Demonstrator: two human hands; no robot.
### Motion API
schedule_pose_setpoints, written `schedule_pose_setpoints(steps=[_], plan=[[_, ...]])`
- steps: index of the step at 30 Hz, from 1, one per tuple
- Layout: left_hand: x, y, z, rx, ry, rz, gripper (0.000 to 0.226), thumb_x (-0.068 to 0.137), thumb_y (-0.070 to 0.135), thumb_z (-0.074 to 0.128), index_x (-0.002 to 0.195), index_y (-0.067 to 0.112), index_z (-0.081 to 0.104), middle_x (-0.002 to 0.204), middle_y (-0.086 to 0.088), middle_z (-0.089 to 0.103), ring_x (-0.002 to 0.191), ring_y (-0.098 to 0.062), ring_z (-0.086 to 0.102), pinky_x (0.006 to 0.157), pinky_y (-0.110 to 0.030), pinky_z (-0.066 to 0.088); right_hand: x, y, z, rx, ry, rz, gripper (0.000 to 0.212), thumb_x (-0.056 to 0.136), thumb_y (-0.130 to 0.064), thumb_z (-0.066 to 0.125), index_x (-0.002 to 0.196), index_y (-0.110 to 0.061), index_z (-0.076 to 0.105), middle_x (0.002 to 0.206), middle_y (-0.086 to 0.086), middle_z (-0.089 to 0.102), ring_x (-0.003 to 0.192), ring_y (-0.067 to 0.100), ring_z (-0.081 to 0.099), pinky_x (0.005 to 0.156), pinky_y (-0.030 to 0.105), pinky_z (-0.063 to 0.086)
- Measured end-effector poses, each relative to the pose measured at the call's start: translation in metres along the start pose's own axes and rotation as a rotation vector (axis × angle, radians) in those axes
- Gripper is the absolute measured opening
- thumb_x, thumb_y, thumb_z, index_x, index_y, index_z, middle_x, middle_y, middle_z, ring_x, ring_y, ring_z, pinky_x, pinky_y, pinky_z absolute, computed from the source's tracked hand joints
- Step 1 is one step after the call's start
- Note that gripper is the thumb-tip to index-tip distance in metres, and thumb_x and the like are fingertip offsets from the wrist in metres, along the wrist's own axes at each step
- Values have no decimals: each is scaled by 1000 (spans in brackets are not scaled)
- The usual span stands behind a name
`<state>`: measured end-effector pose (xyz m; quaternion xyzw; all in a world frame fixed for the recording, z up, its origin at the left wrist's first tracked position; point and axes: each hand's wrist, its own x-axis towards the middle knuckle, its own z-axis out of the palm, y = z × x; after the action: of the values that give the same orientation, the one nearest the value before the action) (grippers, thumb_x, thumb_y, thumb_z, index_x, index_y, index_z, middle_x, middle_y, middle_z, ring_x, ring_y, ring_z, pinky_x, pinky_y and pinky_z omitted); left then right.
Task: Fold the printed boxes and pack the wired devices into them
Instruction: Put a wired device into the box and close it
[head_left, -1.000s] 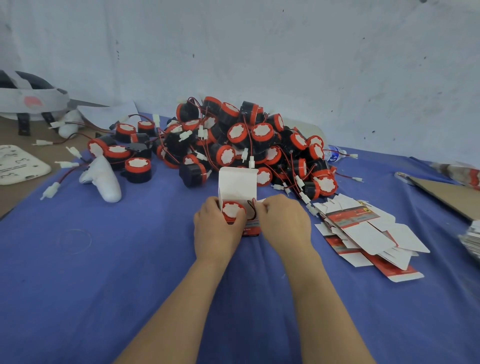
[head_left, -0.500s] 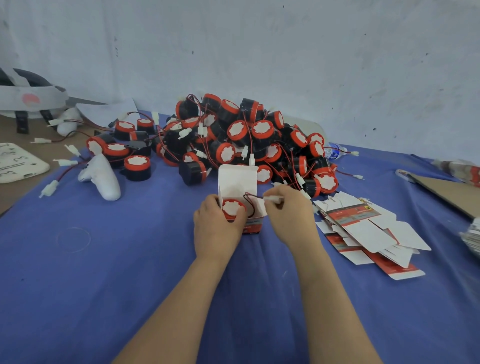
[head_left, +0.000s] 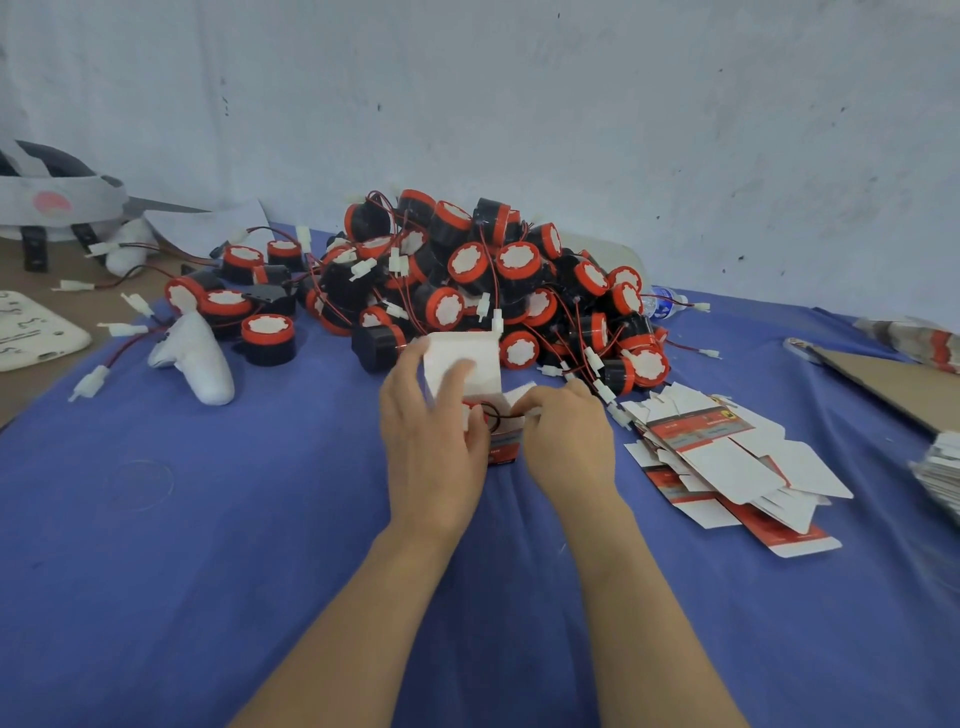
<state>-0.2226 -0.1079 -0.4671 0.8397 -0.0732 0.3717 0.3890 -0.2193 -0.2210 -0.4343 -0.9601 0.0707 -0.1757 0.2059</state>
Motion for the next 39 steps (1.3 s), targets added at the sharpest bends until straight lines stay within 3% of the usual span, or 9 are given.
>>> schedule_pose_setpoints(steps=[4,10,17,25,28,31,35,37,39], plan=[[-5,6,-2,199,-31,158,11,79,8,71,85,16,73,111,-2,64,120,-27,40,99,-37,19,1,3,2,-11,1,23,38,92,-2,40,110,-19,69,112,8,47,99,25,49,66,29,35],[-7,7,1,363,-311,101,27,95,19,46,116,21,64,127,10,58,141,-25,18,111,-42,-11,1,4,2,17,-10,26,37,93,-3,40,111,-20,67,112,7,46,95,24,50,63,27,34],[-9,9,1,381,-362,120,36,94,25,46,129,23,53,134,11,52,143,-23,-1,102,-38,-35,1,6,3,341,30,-65,22,98,-25,51,109,-17,68,107,6,53,84,15,50,64,12,33],[0,0,-2,355,-332,48,30,91,0,46,112,18,57,126,5,58,143,-25,10,114,-43,-4,6,15,2,853,320,238,31,93,-14,60,121,-18,46,78,-5,58,75,11,60,59,10,41],[4,-3,-5,333,-291,-9,25,92,0,45,104,20,54,123,4,59,145,-24,7,116,-44,-10,6,18,2,947,411,287,20,92,-18,63,106,-20,49,90,-3,61,87,16,65,70,19,49],[5,-4,-8,358,-286,-24,23,91,0,46,100,20,53,127,4,56,146,-26,2,114,-46,-17,1,11,6,927,451,148,20,93,-15,62,94,-31,50,86,-11,60,82,3,61,69,9,47],[2,6,-4,281,-192,125,36,89,0,54,123,10,59,147,-7,43,145,-31,17,119,-45,0,-1,1,12,879,402,5,23,94,-11,59,91,-32,50,84,-19,60,80,-14,57,67,3,43],[-1,16,2,185,-256,193,47,93,5,51,140,4,43,154,-12,32,143,-27,27,115,-36,27,0,-1,15,857,384,-23,15,94,-10,60,97,-24,54,84,-20,59,80,-17,56,67,3,43],[-4,16,8,188,-355,76,57,99,15,42,150,6,18,160,-10,14,145,-22,19,113,-30,30,0,-2,15,868,401,-25,16,94,-11,60,96,-26,53,86,-19,60,81,-13,58,67,4,44]])
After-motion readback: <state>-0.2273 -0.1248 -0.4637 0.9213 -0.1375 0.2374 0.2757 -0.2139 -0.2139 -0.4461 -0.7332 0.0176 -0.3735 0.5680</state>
